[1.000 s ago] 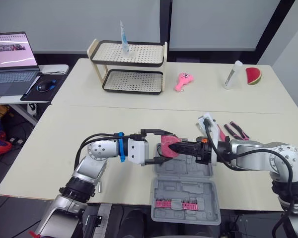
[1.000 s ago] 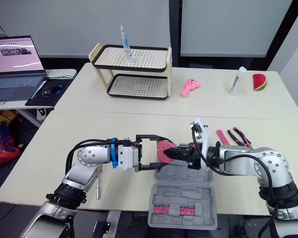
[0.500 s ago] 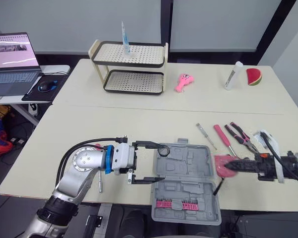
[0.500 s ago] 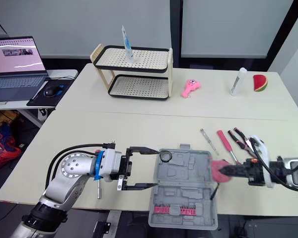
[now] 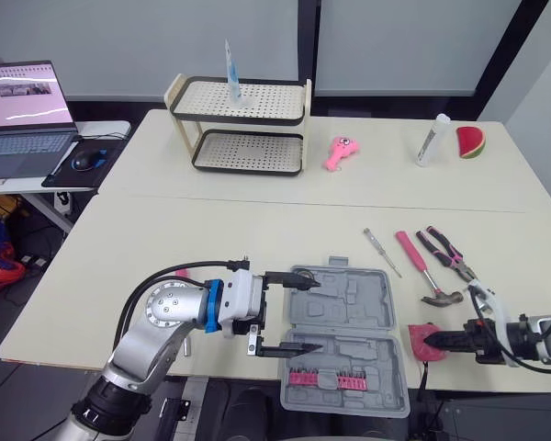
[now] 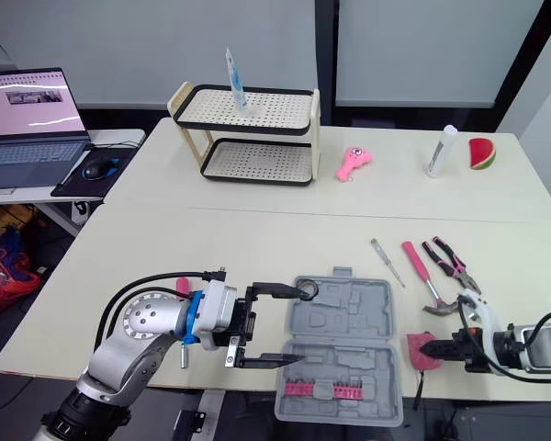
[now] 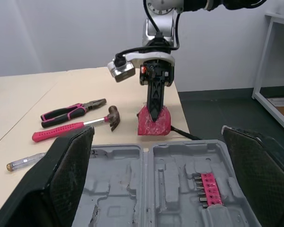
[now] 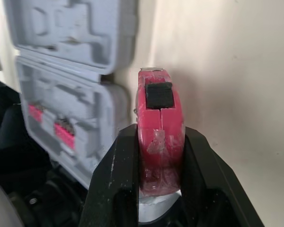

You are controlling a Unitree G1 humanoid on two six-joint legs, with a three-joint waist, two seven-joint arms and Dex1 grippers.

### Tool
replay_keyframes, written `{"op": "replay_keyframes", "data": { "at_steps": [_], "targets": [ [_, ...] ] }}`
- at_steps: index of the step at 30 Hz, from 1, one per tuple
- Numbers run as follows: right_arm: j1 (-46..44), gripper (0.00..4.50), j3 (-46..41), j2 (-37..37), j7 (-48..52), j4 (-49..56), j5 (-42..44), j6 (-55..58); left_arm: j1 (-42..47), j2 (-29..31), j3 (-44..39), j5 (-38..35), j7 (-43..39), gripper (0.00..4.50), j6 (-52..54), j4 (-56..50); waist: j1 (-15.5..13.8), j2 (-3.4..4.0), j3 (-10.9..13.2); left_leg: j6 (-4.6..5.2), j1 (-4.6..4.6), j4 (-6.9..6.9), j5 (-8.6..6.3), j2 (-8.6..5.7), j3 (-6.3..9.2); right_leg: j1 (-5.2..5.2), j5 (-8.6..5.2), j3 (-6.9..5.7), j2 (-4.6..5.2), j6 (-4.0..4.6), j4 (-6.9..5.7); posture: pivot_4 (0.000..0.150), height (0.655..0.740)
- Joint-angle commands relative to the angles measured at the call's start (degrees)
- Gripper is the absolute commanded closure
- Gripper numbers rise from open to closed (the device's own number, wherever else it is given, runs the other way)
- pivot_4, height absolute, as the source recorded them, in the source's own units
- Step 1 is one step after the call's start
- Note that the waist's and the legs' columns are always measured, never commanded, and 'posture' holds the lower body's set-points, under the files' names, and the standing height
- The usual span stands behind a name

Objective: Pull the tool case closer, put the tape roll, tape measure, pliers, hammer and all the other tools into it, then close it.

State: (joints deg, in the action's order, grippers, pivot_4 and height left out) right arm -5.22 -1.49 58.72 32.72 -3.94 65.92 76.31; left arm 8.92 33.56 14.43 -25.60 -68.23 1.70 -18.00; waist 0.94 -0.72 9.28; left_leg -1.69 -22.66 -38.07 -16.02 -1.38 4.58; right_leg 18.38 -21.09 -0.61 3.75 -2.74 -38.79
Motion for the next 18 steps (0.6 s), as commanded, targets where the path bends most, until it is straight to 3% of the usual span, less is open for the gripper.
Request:
{"op": "replay_keyframes", "data": {
  "at_steps": [1, 5, 7, 13, 18],
  "targets": [
    [-2.0, 3.69, -2.4, -2.0, -0.3, -1.4, -1.8, 2.3, -0.4, -0.3, 0.0, 0.6, -1.1, 0.0, -1.8, 0.3, 0.0, -0.03, 0.0, 0.0, 0.07, 0.0, 0.0, 0.01, -0.02, -0.05, 0.0, 0.02, -0.01, 0.0, -0.01, 0.15, 0.74],
    [-1.9, 3.69, -3.2, -3.4, 0.2, -2.5, -5.5, 2.6, -0.3, -0.8, 0.2, 1.1, -1.9, 0.0, -2.9, 2.1, 0.0, -0.03, 0.0, 0.0, 0.11, 0.01, 0.0, 0.02, 0.01, -0.1, 0.0, 0.01, -0.01, 0.0, 0.03, 0.15, 0.74],
    [-1.9, 2.97, -3.4, -3.1, 1.5, -3.3, -7.2, 2.3, 0.5, -1.3, 0.4, 1.4, -2.3, 0.0, -3.1, 3.2, 0.0, -0.03, 0.0, 0.0, 0.11, 0.01, 0.0, 0.02, 0.02, -0.11, 0.0, 0.0, -0.01, 0.0, 0.04, 0.15, 0.74],
    [-2.1, 1.92, -1.9, 0.3, 7.4, -3.9, -13.5, -0.3, 2.5, -2.9, 1.1, 2.1, -2.3, 0.0, -2.4, 4.3, -0.3, -0.02, 0.0, 0.0, 0.1, 0.0, -0.01, -0.03, -0.01, -0.1, 0.0, 0.02, 0.02, 0.0, 0.05, 0.15, 0.74],
    [0.6, 0.99, 0.5, 7.7, 17.7, -2.9, -20.2, -7.6, 3.6, -3.6, 1.6, 2.0, -1.5, 0.0, -0.6, 2.7, -0.6, 0.03, 0.0, 0.01, 0.1, -0.01, -0.01, -0.03, -0.02, -0.1, 0.0, 0.01, 0.02, 0.0, 0.05, 0.15, 0.74]
  ]
}}
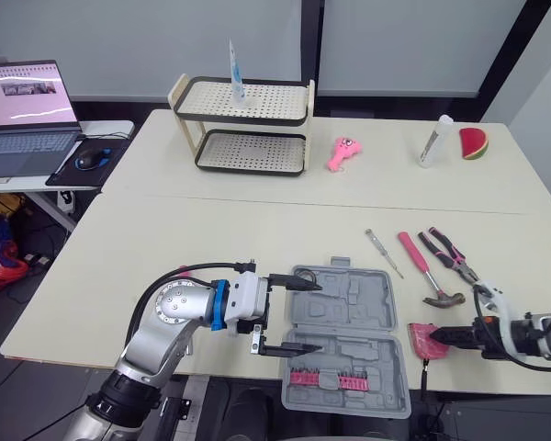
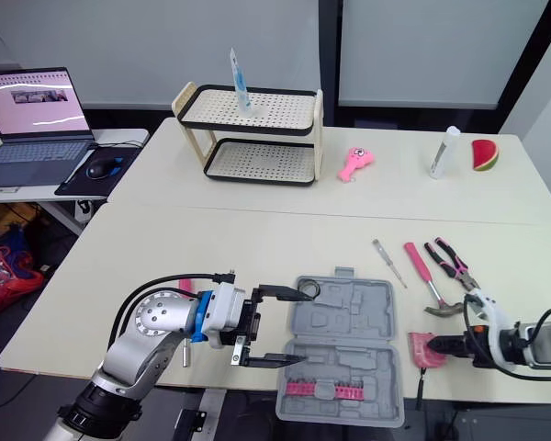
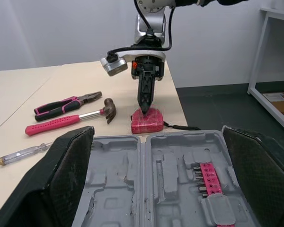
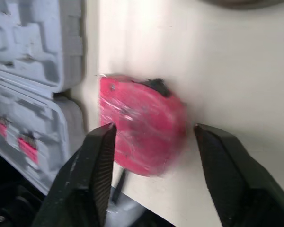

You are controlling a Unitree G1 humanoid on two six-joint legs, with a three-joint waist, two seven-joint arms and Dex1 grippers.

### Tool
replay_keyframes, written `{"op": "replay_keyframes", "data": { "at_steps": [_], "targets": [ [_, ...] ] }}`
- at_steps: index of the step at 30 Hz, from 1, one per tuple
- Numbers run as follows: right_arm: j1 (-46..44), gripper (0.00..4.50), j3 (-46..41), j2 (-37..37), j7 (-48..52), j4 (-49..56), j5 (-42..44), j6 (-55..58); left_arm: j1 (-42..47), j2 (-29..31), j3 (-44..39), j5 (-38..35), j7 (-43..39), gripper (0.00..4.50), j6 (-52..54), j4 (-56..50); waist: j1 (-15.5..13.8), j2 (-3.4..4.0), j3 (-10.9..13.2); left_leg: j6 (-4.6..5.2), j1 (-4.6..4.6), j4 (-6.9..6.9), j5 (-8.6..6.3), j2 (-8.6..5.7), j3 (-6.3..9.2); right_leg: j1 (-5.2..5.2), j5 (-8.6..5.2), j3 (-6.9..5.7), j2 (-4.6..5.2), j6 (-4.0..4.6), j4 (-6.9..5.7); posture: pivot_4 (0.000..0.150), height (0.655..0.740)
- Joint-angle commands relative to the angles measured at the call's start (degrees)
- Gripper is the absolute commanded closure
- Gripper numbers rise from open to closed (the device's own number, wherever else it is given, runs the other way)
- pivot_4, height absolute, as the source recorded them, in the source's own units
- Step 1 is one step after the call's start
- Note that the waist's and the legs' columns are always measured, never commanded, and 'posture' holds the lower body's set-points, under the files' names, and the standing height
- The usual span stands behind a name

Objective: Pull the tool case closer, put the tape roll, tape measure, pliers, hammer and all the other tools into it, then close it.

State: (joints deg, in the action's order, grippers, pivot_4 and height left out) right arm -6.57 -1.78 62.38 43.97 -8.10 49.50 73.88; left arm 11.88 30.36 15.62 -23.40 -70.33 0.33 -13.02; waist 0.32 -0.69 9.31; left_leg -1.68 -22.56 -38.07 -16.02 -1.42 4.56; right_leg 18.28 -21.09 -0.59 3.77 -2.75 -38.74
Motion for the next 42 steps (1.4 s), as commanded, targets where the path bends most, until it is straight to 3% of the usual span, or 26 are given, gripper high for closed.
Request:
{"op": "replay_keyframes", "data": {
  "at_steps": [1, 3, 8, 11, 14, 20, 29, 42],
  "targets": [
    [3.5, 0.65, 1.4, 5.9, 9.3, 2.4, -5.9, -9.0, 0.9, -0.5, 0.4, -0.3, 0.6, 0.0, 1.2, -2.7, 0.0, 0.0, 0.0, 0.0, 0.0, 0.0, 0.0, 0.0, 0.0, 0.0, 0.0, 0.0, 0.0, 0.0, 0.01, 0.15, 0.74],
    [9.0, 0.04, 1.1, 9.3, 16.7, 6.4, -12.1, -24.0, 1.3, -0.4, 0.5, -0.3, 0.6, 0.0, 1.7, -3.7, -0.1, 0.02, 0.0, 0.0, 0.0, 0.01, 0.0, 0.01, 0.01, 0.0, 0.0, -0.02, 0.0, 0.0, 0.03, 0.15, 0.74],
    [18.6, 0.04, -1.1, 7.0, 25.9, 5.3, -28.0, -67.6, 1.2, -0.1, 0.7, -0.7, 1.3, 0.0, 3.6, -6.3, 0.1, -0.01, 0.0, -0.01, 0.07, 0.02, 0.0, 0.03, -0.02, -0.03, -0.01, -0.05, -0.04, -0.02, 0.07, 0.15, 0.74],
    [16.9, 0.04, -0.1, 3.2, 29.0, -0.9, -33.3, -86.7, 1.0, -0.2, 0.9, -0.5, 1.5, 0.0, 4.1, -6.9, 0.2, -0.04, 0.1, -0.04, 0.19, 0.05, 0.01, 0.05, -0.1, -0.09, -0.01, -0.05, -0.05, -0.02, 0.05, 0.15, 0.74],
    [13.7, 0.04, 0.6, -0.7, 29.7, -4.4, -35.7, -96.6, 0.4, 0.2, 0.5, 0.0, 1.5, 0.0, 3.7, -7.1, 0.4, -0.01, 0.1, -0.1, 0.25, 0.04, 0.05, 0.05, -0.16, -0.11, -0.01, -0.02, -0.05, -0.02, 0.02, 0.15, 0.74],
    [10.3, 0.04, 2.8, -4.7, 31.2, -9.7, -38.3, -103.1, -3.2, 0.8, 0.9, 1.4, 1.3, 0.0, 1.4, -7.7, 0.3, 0.0, 0.1, -0.25, 0.27, 0.04, 0.14, 0.08, -0.12, -0.2, -0.01, 0.02, -0.05, -0.02, 0.08, 0.15, 0.74],
    [5.3, 0.04, 5.7, -7.5, 32.6, -15.0, -40.4, -104.4, -5.4, 0.1, 2.2, 4.0, 1.4, 0.0, -2.9, -5.2, 0.1, 0.04, 0.1, -0.25, 0.31, 0.04, 0.13, 0.06, -0.12, -0.25, -0.01, 0.09, -0.02, -0.01, 0.09, 0.15, 0.74],
    [0.8, 0.04, 8.1, -9.0, 33.4, -21.0, -43.5, -103.5, -3.5, 1.2, 0.7, 2.2, 1.2, 0.0, -0.9, -5.6, 0.1, 0.05, 0.1, -0.08, 0.55, 0.07, 0.04, 0.06, -0.16, -0.46, -0.01, 0.11, 0.0, -0.01, 0.13, 0.15, 0.74]
  ]
}}
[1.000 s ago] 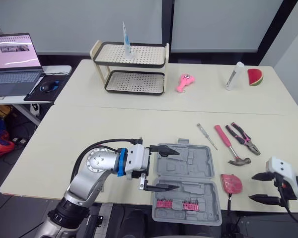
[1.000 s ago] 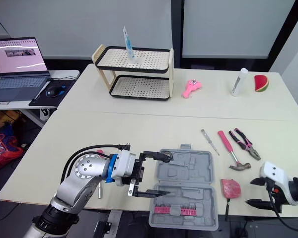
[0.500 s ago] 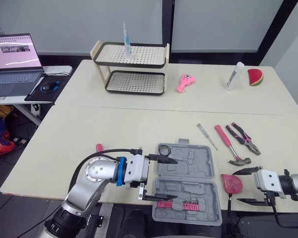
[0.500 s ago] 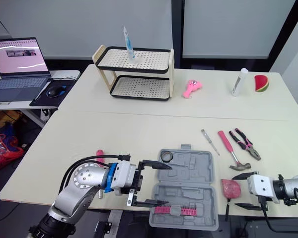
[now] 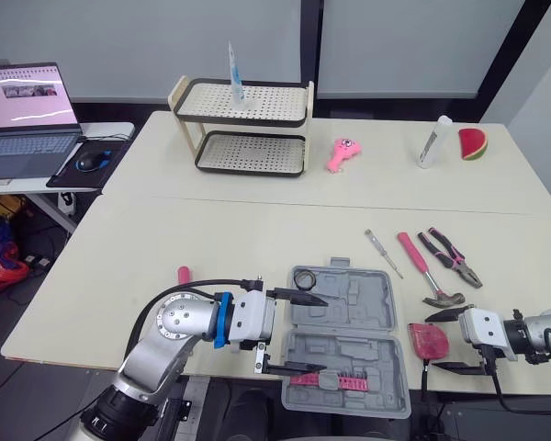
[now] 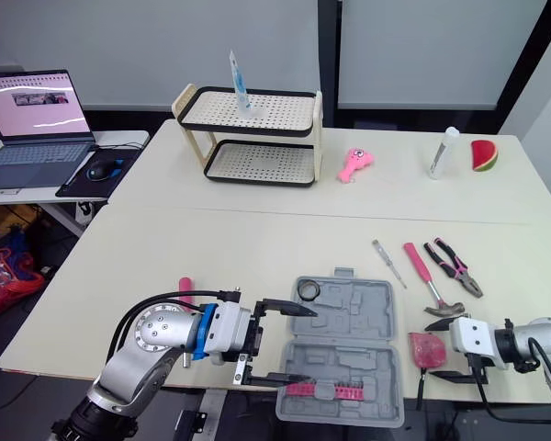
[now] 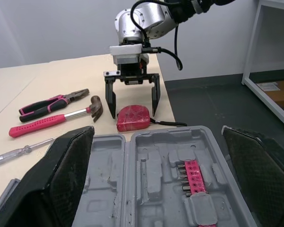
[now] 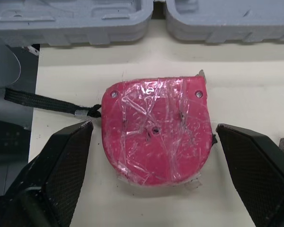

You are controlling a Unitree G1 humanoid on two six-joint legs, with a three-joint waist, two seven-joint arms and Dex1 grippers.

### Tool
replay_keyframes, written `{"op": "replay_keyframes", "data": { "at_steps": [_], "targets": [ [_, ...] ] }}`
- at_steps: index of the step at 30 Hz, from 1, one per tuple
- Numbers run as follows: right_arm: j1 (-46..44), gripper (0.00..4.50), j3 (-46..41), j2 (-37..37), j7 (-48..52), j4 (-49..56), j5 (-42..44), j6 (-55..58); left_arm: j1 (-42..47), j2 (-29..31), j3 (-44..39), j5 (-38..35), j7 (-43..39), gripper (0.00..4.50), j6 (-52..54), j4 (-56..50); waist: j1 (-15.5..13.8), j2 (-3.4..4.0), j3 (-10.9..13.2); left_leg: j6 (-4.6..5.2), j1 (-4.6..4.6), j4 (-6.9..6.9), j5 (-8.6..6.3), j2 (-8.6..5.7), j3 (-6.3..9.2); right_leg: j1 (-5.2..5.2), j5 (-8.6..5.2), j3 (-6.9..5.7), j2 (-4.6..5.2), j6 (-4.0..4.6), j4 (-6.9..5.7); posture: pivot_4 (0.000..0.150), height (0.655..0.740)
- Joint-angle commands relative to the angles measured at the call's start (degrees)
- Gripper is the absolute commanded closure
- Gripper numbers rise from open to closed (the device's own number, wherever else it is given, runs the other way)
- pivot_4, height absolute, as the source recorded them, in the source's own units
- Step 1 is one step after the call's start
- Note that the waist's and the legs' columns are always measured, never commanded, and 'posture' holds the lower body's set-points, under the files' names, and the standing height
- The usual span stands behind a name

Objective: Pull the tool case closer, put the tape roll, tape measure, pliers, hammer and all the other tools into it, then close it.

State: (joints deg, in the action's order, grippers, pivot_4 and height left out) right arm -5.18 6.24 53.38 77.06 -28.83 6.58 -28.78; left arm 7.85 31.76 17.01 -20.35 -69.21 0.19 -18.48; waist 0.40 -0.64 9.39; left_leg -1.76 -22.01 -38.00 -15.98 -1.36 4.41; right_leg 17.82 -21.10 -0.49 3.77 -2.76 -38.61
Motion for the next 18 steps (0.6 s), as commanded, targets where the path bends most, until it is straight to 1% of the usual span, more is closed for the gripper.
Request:
{"op": "replay_keyframes", "data": {
  "at_steps": [1, 2, 4, 5, 7, 11, 13, 18],
  "targets": [
    [-0.6, 0.04, 0.1, 0.0, 0.4, -0.3, -0.6, -0.9, 0.7, -0.4, -0.6, -0.7, -0.1, 0.0, -1.2, 0.7, 0.0, 0.0, 0.0, 0.0, 0.01, 0.0, 0.0, 0.0, 0.01, -0.02, 0.0, 0.0, 0.0, 0.0, 0.0, 0.15, 0.74],
    [-0.5, 0.04, 0.1, -0.1, 0.5, 0.0, -0.4, -0.7, 0.8, -0.6, -0.6, -0.5, -0.4, 0.0, -1.9, 1.8, 0.0, 0.01, 0.0, 0.0, 0.01, 0.0, 0.0, 0.0, 0.03, -0.02, 0.0, -0.01, 0.0, 0.0, 0.0, 0.15, 0.74],
    [-0.4, 0.41, 0.2, -0.2, 0.7, 0.8, -0.3, -0.6, 0.9, -1.0, -0.6, -0.1, -1.0, 0.0, -3.6, 4.1, 0.0, 0.01, 0.0, 0.0, 0.03, 0.01, 0.0, 0.0, 0.01, -0.03, 0.0, -0.01, 0.0, 0.0, 0.0, 0.15, 0.74],
    [-0.3, 0.61, 0.2, -0.3, 0.6, 1.1, -0.2, -0.4, 0.9, -1.2, -0.5, 0.1, -1.2, 0.0, -4.4, 5.2, 0.0, 0.01, 0.0, 0.0, 0.04, 0.01, 0.0, 0.0, 0.0, -0.03, 0.0, -0.02, 0.0, 0.0, 0.0, 0.15, 0.74],
    [-0.2, 1.23, 0.2, -0.6, 0.2, 1.6, -0.2, -0.2, 0.8, -1.4, -0.4, 0.3, -1.5, 0.0, -6.0, 6.7, 0.0, 0.01, 0.0, 0.0, 0.04, 0.01, 0.0, 0.0, 0.0, -0.03, 0.0, -0.02, 0.0, 0.0, 0.0, 0.15, 0.74],
    [1.0, 1.28, -0.4, -1.2, -0.5, 3.8, 0.7, 1.5, 0.2, -1.4, -0.4, 0.4, -1.7, 0.0, -7.5, 7.2, 0.0, 0.01, 0.0, 0.01, 0.03, 0.01, -0.01, 0.0, 0.02, -0.03, 0.0, 0.0, 0.02, 0.0, 0.0, 0.15, 0.74],
    [1.7, 1.28, -1.0, -1.0, -0.8, 5.0, 1.0, 2.0, -0.2, -1.0, -0.6, 0.0, -1.4, 0.0, -7.0, 5.8, 0.0, 0.01, 0.0, 0.01, 0.03, 0.01, -0.01, -0.01, 0.02, -0.03, 0.0, 0.0, 0.03, 0.0, 0.0, 0.15, 0.74],
    [3.9, 1.28, -3.3, 1.7, -1.3, 10.1, 2.0, 4.2, -0.9, 0.0, -1.1, -0.4, -0.1, 0.0, -5.1, 2.0, -0.1, 0.09, 0.0, 0.04, 0.03, 0.02, -0.02, -0.01, 0.03, -0.03, 0.0, 0.01, 0.04, 0.0, 0.0, 0.15, 0.74]
  ]
}}
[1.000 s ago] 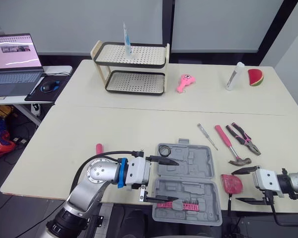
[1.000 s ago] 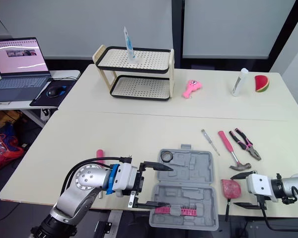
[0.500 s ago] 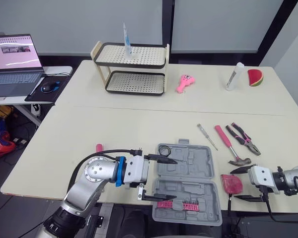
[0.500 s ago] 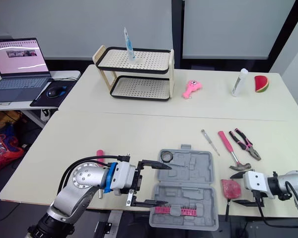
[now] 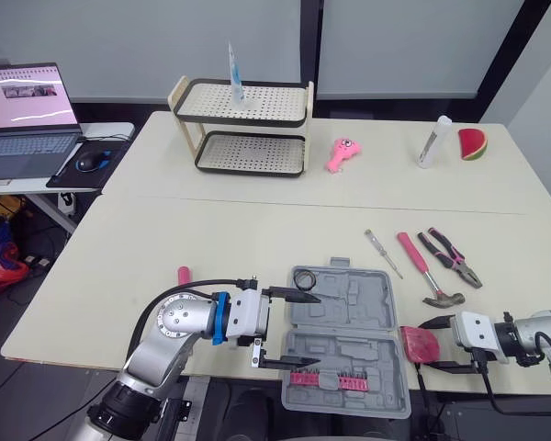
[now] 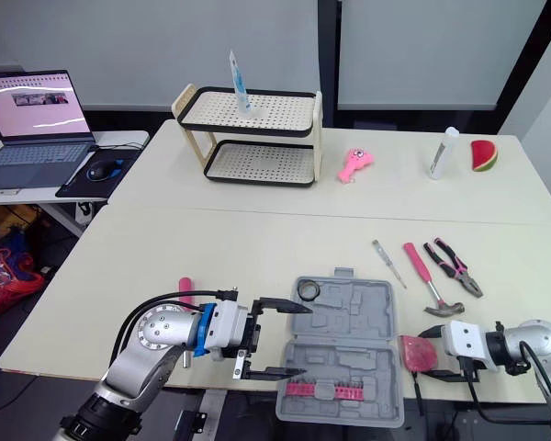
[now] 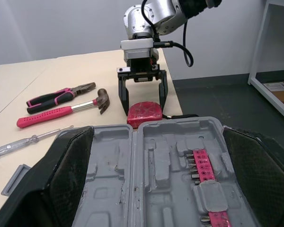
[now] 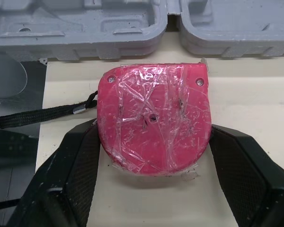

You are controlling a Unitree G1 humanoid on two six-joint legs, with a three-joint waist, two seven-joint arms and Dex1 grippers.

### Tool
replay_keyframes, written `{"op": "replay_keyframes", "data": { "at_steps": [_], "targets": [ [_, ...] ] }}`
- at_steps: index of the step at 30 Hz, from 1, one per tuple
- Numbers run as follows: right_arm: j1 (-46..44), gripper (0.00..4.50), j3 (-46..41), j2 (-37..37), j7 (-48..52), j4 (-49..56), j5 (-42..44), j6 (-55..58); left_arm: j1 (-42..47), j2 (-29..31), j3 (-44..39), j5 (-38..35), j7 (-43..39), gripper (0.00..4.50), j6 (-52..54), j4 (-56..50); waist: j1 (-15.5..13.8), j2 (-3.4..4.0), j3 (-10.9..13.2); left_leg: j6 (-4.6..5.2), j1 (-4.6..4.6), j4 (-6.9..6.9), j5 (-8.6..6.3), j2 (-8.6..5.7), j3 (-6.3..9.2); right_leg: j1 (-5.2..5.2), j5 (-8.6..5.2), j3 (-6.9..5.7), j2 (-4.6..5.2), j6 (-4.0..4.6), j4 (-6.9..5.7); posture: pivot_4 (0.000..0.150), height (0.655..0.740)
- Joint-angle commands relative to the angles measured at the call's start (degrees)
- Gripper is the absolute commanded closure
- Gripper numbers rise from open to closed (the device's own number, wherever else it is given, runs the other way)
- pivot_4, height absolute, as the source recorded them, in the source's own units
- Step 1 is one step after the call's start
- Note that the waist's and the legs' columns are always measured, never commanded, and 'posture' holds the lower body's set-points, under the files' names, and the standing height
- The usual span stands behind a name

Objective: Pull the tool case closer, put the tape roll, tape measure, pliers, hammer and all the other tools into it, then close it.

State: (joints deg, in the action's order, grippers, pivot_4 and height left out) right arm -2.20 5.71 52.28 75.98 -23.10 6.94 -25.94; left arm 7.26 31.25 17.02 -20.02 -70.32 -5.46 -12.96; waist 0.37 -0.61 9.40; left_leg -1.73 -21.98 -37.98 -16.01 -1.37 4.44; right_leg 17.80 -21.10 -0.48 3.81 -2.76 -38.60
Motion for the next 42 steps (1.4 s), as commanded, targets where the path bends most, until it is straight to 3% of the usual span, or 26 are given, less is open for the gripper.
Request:
{"op": "replay_keyframes", "data": {
  "at_steps": [1, 6, 11, 17, 26, 42],
  "targets": [
    [1.5, 1.28, -3.6, 4.3, -0.5, 7.2, 1.5, 3.0, 0.0, 0.8, -1.4, -0.9, 1.5, 0.0, 1.4, -4.3, 0.0, 0.12, 0.0, 0.0, 0.0, 0.0, 0.0, -0.01, 0.0, 0.0, 0.0, 0.0, 0.01, 0.0, 0.0, 0.15, 0.74],
    [0.2, 1.28, -5.0, 11.9, -2.9, 24.2, -0.6, 22.5, 4.5, 1.9, -4.5, -2.8, 3.0, 0.0, 4.8, -6.0, 0.1, 0.25, 0.1, 0.02, 0.0, 0.01, -0.01, -0.01, 0.01, 0.02, 0.0, 0.0, -0.01, 0.0, -0.04, 0.15, 0.74],
    [-9.0, 1.28, -0.6, 12.5, -4.4, 41.1, -0.5, 46.8, 8.1, 1.4, -4.8, -2.4, 5.2, 0.0, 8.5, -5.1, 0.1, 0.23, 0.1, 0.0, -0.03, 0.01, -0.01, 0.0, 0.05, 0.03, 0.0, -0.02, -0.06, 0.0, 0.0, 0.15, 0.74],
    [-21.3, 1.28, 10.7, 8.4, -6.2, 45.4, -8.0, 60.2, 10.7, 0.9, -4.6, -2.3, 7.2, 0.0, 13.0, -4.1, -0.1, 0.14, 0.2, -0.02, -0.2, 0.0, 0.0, -0.04, 0.15, 0.15, 0.0, -0.08, -0.04, 0.0, 0.06, 0.15, 0.74],
    [-29.0, 1.28, 21.8, 1.9, -8.1, 40.8, -16.8, 64.0, 9.5, 2.0, -4.7, -2.2, 7.7, 0.0, 14.8, -6.6, 0.0, 0.14, 0.1, -0.23, -0.6, -0.06, 0.12, -0.07, 0.18, 0.51, 0.0, -0.13, 0.0, 0.0, 0.0, 0.15, 0.74],
    [-30.4, 1.28, 26.6, -3.4, -10.1, 34.8, -24.0, 62.7, 8.8, 2.0, -4.8, -0.7, 7.7, 0.0, 14.6, -6.2, 0.1, 0.15, 0.1, -0.23, -0.55, -0.06, 0.13, -0.07, 0.21, 0.54, 0.0, -0.14, -0.01, 0.0, -0.11, 0.15, 0.74]
  ]
}}
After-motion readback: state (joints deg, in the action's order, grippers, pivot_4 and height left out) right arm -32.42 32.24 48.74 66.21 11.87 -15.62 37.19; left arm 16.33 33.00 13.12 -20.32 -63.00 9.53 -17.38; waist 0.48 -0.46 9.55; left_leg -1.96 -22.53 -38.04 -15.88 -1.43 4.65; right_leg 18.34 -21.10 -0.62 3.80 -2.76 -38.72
